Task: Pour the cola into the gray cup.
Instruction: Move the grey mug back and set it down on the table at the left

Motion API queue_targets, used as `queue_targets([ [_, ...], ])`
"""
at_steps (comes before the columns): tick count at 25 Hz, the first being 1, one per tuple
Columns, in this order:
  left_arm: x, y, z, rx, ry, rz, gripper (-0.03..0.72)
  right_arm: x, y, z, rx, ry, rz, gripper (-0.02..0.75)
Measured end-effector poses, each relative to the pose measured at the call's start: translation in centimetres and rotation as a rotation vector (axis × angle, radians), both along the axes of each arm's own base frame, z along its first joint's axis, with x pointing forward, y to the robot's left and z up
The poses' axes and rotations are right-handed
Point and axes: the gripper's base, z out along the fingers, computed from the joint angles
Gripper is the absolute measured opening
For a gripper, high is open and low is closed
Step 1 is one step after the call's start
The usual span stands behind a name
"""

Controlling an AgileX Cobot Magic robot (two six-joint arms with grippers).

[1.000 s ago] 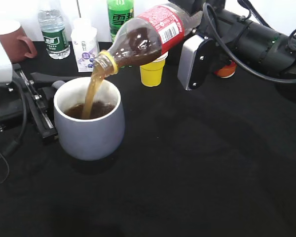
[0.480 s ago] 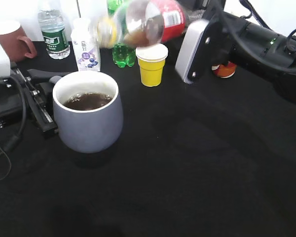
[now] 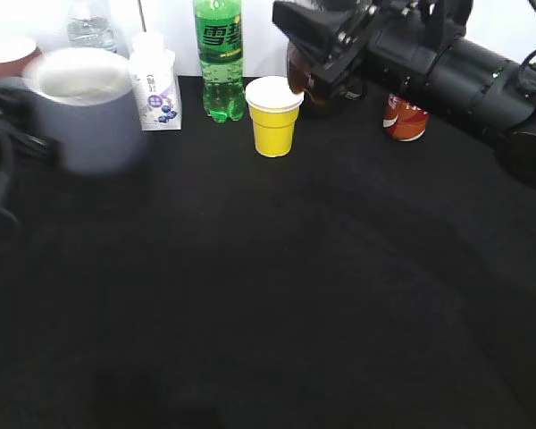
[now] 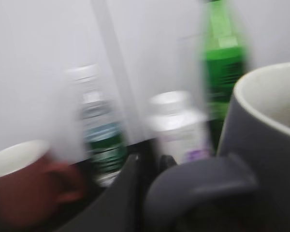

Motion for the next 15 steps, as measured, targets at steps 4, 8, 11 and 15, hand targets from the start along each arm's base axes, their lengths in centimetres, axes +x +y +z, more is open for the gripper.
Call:
queue_targets([
  [4,1.8,4.3,-2.2,-0.021,0.02,0.212,0.078,0.0,0.0,0.1,0.016,0.007,0.007,0.384],
  [8,6.4,4.6,-6.0,-0.012,0.086,0.234,0.078,0.0,0.0,0.1,0.017,0.007,0.007,0.383],
  [11,9.9,4.6,-8.3,-0.018,0.088,0.248,0.078,0.0,0.0,0.1,0.017,0.007,0.007,0.383],
  [15,12.4,4.7,-8.8,-0.027,0.063,0.26,0.082,0.2,-0.2,0.2,0.047,0.019,-0.025,0.383],
])
